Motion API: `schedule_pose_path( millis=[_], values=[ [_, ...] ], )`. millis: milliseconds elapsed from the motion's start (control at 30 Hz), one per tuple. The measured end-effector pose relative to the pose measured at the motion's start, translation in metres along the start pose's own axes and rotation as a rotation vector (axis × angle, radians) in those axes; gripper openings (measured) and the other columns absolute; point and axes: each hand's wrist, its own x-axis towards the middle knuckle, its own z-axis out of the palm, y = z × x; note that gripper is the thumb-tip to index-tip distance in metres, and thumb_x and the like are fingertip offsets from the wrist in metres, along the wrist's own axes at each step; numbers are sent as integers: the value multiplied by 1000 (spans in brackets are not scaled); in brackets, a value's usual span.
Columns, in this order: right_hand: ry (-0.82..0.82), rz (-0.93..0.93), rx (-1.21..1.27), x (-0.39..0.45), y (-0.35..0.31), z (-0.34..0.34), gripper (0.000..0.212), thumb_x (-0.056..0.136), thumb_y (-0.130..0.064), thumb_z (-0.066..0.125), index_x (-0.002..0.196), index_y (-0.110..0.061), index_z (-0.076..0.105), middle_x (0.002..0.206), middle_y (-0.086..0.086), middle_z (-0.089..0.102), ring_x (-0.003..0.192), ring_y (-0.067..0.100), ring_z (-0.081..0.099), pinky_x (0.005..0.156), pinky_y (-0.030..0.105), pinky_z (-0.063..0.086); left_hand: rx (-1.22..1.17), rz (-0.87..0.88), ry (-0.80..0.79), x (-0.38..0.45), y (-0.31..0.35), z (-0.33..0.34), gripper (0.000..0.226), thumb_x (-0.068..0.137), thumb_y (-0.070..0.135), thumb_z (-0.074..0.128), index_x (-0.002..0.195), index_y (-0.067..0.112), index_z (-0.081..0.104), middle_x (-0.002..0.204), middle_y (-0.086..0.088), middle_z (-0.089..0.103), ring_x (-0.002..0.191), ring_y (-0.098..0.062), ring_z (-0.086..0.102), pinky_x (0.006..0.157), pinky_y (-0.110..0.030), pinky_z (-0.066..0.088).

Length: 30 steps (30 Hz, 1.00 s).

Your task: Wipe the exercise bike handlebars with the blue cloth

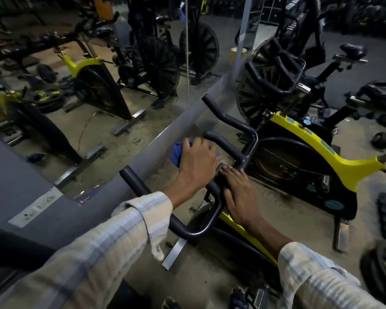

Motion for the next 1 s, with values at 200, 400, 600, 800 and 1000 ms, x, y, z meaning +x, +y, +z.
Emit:
schedule_pose_path(
  millis=[200, 400, 600, 800, 1000],
  values=[
    [-12, -67, 28, 0, 10, -4, 58, 97, -26, 43, 153, -10, 53, 162, 9, 50, 155, 24, 40, 133, 49, 19, 51, 244, -261, 4, 19, -15, 26, 101, 41, 50, 104, 23, 69, 113, -5, 73, 111, -27, 66, 103, -46, 37],
    [-102, -238, 28, 5, 43, -17, 59, 98, -27, 41, 153, -10, 53, 162, 11, 51, 154, 25, 42, 132, 52, 24, 138, 324, -316, -3, 39, -16, 33, 96, 44, 47, 106, 19, 65, 110, -8, 70, 103, -30, 64, 94, -47, 38],
    [-148, -378, 39, 12, 67, -17, 59, 98, -26, 41, 153, -7, 52, 164, 12, 48, 154, 29, 43, 130, 55, 27, -18, 447, -134, -30, 26, 9, 41, 99, 48, 45, 112, 17, 69, 107, -7, 71, 95, -26, 61, 94, -48, 42],
    [-157, -459, 29, 17, 77, -16, 64, 95, -26, 44, 156, -7, 50, 167, 13, 44, 158, 28, 36, 133, 51, 19, -31, -259, -29, -24, 68, 13, 35, 98, 44, 59, 109, 13, 73, 105, -11, 72, 107, -31, 64, 123, -57, 34],
    [-218, -526, -24, 24, 86, -24, 60, 97, -28, 43, 152, -7, 53, 167, 14, 42, 159, 29, 34, 133, 50, 20, -76, -221, 87, -50, 91, 35, 39, 98, 45, 53, 117, 16, 72, 111, -7, 73, 113, -27, 64, 124, -50, 30]
  ],
)
